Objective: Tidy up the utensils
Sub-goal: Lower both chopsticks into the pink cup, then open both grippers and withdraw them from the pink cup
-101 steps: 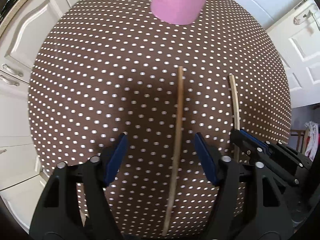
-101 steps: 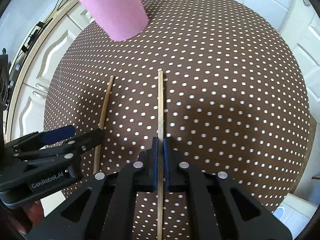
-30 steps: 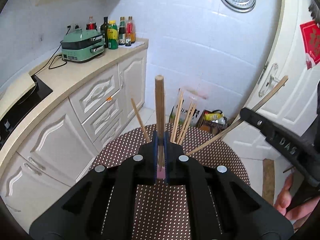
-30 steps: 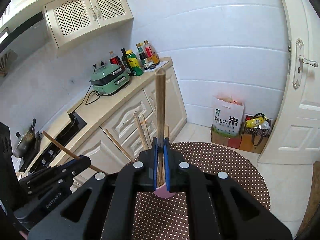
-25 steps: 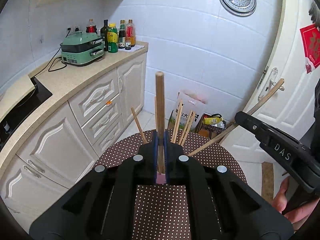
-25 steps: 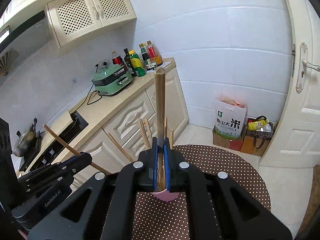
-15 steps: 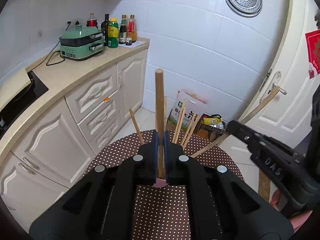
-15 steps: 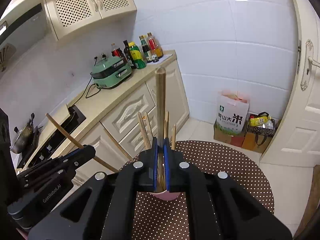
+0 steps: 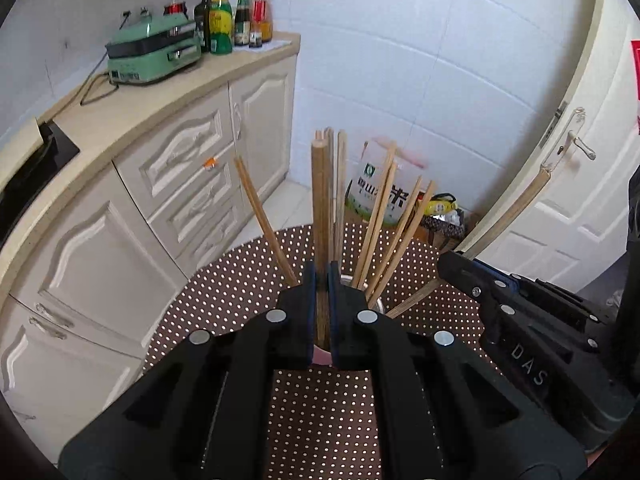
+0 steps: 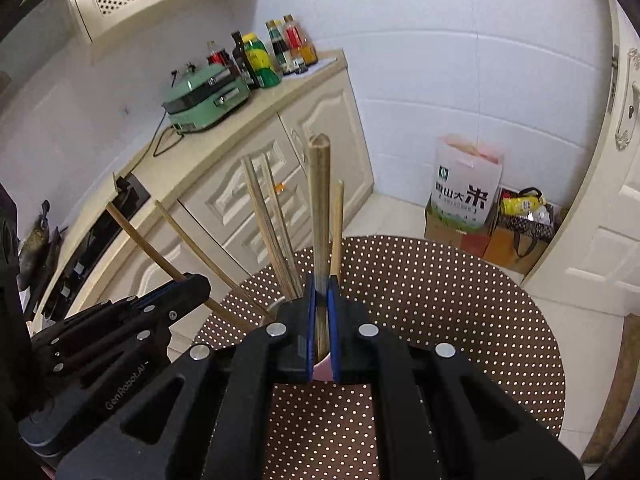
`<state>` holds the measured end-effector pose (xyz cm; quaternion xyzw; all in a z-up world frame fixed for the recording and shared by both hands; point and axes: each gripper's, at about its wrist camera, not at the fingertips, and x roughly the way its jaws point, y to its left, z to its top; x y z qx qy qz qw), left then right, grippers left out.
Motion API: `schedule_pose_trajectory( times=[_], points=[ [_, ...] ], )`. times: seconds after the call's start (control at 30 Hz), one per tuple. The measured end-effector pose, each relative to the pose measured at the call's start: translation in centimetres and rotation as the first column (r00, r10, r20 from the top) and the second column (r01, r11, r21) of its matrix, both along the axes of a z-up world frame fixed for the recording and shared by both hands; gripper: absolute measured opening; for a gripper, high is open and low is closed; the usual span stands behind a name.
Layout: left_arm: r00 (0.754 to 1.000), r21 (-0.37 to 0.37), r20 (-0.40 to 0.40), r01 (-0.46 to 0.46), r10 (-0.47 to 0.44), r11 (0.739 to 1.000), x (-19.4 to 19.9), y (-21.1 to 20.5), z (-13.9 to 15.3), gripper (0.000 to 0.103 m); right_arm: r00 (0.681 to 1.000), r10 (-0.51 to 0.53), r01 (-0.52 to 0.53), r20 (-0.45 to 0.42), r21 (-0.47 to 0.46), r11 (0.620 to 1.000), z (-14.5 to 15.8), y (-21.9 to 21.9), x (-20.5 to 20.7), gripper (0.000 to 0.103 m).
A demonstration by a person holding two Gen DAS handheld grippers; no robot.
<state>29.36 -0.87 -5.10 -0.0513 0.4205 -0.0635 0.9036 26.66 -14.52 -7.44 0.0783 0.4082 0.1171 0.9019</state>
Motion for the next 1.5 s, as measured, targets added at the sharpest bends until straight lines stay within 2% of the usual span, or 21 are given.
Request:
schedule_pose_trajectory(
  times=[0.2, 0.47, 0.67, 0.8, 0.9, 1.3, 1.33, 1.37, 1.4, 1.43, 1.47, 1.5],
  points=[
    [0.999, -0.035, -0.048, 0.003, -0.005, 0.999, 1.5, 0.5, -2.3, 0.006, 0.999, 0.009, -0.009, -0.051, -0.008, 1.0, -1.9, 0.4, 1.5, 0.004],
    [0.999, -0.06, -0.042, -0.001, -0.001, 0.998, 2.2, 0.7, -3.8, 0.006, 0.994, 0.024, -0.024, -0.11, 0.004, 1.0, -3.6, 0.9, 2.3, 0.005],
    [0.997, -0.061, -0.074, 0.012, -0.016, 0.998, 2.1, 0.5, -4.4, 0.007, 0.991, 0.03, -0.027, -0.13, 0.025, 0.999, -3.8, 0.7, 1.9, 0.01],
    [0.995, -0.043, -0.095, 0.03, -0.034, 0.999, 1.8, 0.1, -4.6, 0.007, 0.992, 0.028, -0.027, -0.124, 0.009, 1.0, -3.5, 0.6, 1.3, 0.029],
    [0.993, -0.046, -0.113, 0.039, -0.044, 0.998, 1.5, 0.1, -4.7, 0.008, 0.993, 0.016, -0.016, -0.113, -0.002, 1.0, -3.2, 0.1, 0.6, 0.038],
    [0.988, -0.017, -0.15, 0.02, -0.022, 1.0, -1.5, 0.1, -5.0, 0.008, 0.995, -0.012, 0.009, -0.099, -0.034, 0.999, -2.3, -1.5, -2.3, 0.053],
    [0.989, -0.013, -0.149, 0.017, -0.018, 1.0, -1.8, 0.1, -5.0, 0.01, 0.995, -0.013, 0.009, -0.095, -0.039, 0.999, -2.2, -1.6, -2.8, 0.055],
    [0.989, 0.005, -0.149, 0.006, -0.006, 1.0, -2.2, 0.1, -5.0, 0.022, 0.996, -0.012, 0.008, -0.091, -0.041, 0.999, -2.1, -1.7, -3.3, 0.056],
    [0.989, 0.02, -0.146, 0.0, 0.003, 1.0, -2.5, 0.1, -4.9, 0.044, 0.996, -0.009, 0.005, -0.09, -0.041, 0.999, -2.0, -1.7, -3.5, 0.057],
    [0.992, 0.035, -0.127, -0.006, 0.011, 0.999, -3.1, 0.1, -4.8, 0.057, 0.996, -0.003, -0.001, -0.087, -0.043, 0.999, -1.9, -1.8, -4.1, 0.057],
    [0.995, 0.041, -0.104, -0.01, 0.014, 0.999, -3.6, 0.1, -4.5, 0.062, 0.997, 0.0, -0.004, -0.083, -0.049, 0.999, -1.8, -1.9, -4.5, 0.057],
    [0.997, 0.053, -0.077, -0.01, 0.014, 0.999, -4.3, 0.0, -4.1, 0.062, 0.997, 0.002, -0.007, -0.078, -0.058, 0.998, -1.8, -1.9, -4.9, 0.058]
  ],
)
